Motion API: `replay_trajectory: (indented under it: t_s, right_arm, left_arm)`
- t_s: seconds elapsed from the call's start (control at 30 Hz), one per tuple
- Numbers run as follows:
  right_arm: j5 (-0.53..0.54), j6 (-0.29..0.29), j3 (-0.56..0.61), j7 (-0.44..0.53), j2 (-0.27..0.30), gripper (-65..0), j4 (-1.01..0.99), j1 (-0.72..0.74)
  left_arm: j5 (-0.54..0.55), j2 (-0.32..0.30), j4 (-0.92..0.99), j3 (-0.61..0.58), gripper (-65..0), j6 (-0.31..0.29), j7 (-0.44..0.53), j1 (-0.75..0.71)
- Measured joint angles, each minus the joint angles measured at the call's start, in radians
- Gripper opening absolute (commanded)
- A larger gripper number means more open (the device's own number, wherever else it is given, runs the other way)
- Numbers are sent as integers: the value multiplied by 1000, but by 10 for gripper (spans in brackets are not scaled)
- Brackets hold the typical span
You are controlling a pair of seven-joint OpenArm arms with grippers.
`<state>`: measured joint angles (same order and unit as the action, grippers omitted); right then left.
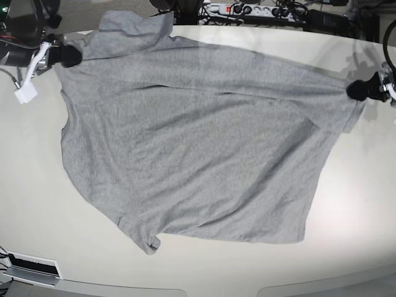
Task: Layout the t-shirt on the table in an organized manner, then fold the t-shirt properly
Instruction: 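Lift the shirt edge with both grippers and fold it over the body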
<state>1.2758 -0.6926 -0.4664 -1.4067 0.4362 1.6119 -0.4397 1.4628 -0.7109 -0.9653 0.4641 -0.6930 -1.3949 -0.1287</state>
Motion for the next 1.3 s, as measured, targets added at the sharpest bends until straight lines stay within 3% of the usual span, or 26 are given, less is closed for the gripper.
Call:
replay_trajectory:
  t_s: [0.3, 0.63, 0.87, 1.13, 1.3]
  right_arm:
    - [15, 0, 0, 3, 27, -650, 0, -18]
    - [17, 0, 0, 7, 31, -650, 12, -128]
    - [14, 0, 0, 7, 45, -650, 174, -208]
    - [14, 0, 0, 3, 51, -650, 271, -205]
    - [11, 0, 0, -1, 52, -650, 271, -124]
  left_arm:
    - [3, 3, -21, 0, -650, -1, 1, -123]
    - [3, -2, -230, 0, -650, 0, 2, -301]
    - [4, -37, -393, 0, -650, 3, 7, -406]
    - [4, -95, -404, 15, -650, 0, 2, -406]
    - [0, -91, -404, 79, -650, 0, 5, -323]
